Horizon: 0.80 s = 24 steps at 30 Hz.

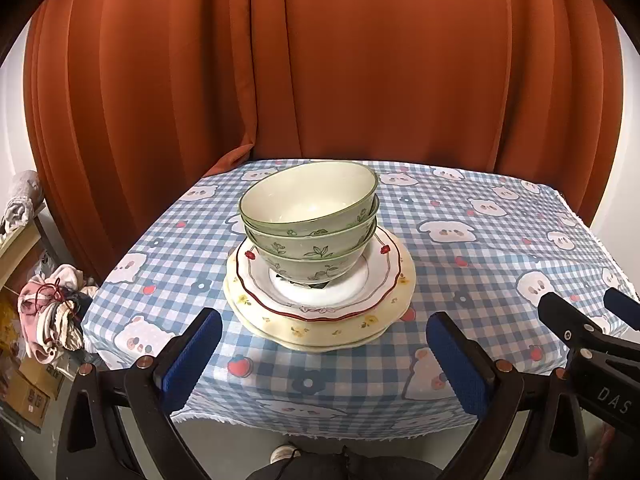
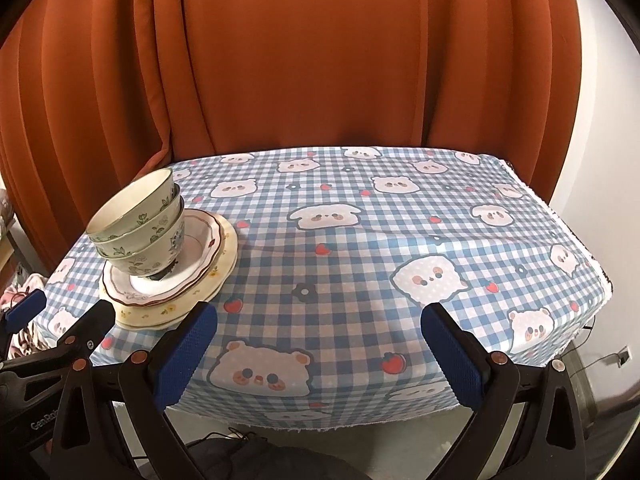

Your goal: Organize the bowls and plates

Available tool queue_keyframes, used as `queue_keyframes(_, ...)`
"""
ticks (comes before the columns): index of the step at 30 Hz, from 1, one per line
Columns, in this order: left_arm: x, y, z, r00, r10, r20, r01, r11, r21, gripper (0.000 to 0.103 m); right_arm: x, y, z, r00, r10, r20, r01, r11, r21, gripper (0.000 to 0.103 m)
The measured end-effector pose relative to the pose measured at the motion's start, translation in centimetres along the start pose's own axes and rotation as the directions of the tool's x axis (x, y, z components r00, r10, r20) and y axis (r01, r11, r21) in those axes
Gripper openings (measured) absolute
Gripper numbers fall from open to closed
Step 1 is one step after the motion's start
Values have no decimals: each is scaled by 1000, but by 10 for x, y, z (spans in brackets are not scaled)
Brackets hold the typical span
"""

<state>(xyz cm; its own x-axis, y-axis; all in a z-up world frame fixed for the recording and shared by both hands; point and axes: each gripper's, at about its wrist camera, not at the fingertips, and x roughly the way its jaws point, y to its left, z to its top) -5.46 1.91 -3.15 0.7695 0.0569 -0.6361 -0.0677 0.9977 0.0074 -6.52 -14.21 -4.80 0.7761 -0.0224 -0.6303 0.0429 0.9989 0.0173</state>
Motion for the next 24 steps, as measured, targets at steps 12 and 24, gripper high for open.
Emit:
queue_keyframes(12,1,-2,0,1000,-2,-1,2,1000,-2,103,0,-2,0,1000,-4,-2,4,1000,2,103)
queue_keyframes(24,2,-6,0,1000,-9,-5,9,1000,-2,103,0,-3,0,1000,-6,-2,6,1000,3,103)
